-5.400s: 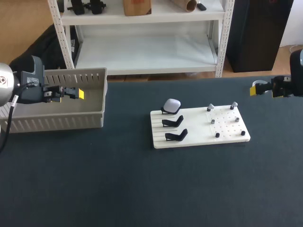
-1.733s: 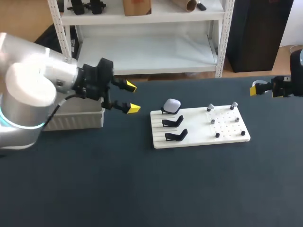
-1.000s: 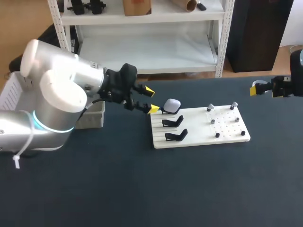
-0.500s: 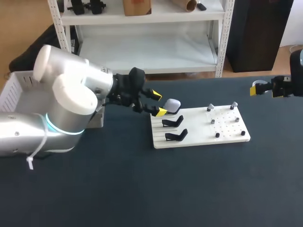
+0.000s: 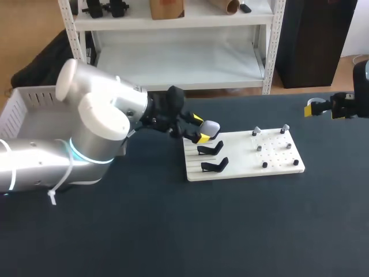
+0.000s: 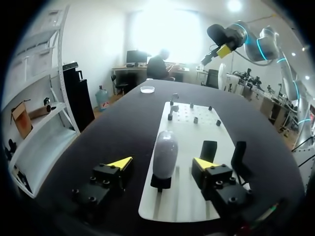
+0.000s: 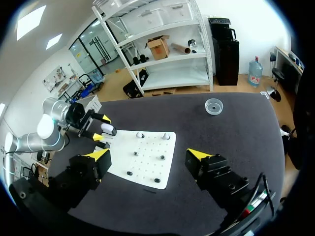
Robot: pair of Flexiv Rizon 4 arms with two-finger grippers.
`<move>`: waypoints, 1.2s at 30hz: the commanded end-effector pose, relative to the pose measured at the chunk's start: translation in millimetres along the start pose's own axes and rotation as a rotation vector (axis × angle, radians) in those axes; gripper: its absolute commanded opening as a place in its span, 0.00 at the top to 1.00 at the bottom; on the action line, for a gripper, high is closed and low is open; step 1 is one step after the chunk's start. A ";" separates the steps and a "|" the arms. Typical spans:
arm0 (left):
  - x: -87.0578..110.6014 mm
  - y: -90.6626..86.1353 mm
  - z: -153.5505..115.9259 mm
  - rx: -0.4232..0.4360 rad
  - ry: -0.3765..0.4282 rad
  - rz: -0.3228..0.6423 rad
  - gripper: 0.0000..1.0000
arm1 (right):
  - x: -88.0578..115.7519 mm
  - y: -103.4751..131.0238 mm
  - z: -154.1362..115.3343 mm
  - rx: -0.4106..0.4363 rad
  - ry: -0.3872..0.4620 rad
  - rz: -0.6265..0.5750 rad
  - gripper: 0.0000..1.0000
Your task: Pick up each earbud case from the left stands, insert the matching earbuds, close the lid, and place the case in the box.
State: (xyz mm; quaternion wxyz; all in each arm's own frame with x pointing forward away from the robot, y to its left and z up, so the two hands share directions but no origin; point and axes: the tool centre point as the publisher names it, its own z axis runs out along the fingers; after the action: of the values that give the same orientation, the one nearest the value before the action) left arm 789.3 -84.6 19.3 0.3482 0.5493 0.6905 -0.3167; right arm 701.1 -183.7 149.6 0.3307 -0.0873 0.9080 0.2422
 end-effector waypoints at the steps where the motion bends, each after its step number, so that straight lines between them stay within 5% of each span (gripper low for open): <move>1: -0.7 6.8 7.5 0.010 0.002 -0.005 0.28 | 0.2 -0.5 -0.3 -0.002 0.000 -0.001 0.00; 30: 1.8 -0.5 18.8 0.038 -0.016 -0.019 0.75 | 0.2 -0.5 -0.3 -0.002 0.000 -0.001 0.00; 34: 1.8 -1.1 18.0 0.039 -0.019 -0.017 1.00 | 0.2 -0.5 -0.3 -0.002 0.000 -0.001 0.00; 36: 1.5 -1.5 17.1 0.042 -0.020 -0.015 1.00 | 0.2 -0.5 -0.3 -0.002 0.000 -0.001 0.00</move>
State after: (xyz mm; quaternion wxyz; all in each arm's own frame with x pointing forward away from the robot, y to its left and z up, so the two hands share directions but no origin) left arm 789.3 -99.1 9.2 0.3410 0.5475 0.6857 -0.3375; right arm 701.1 -183.7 149.6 0.3307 -0.0873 0.9080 0.2422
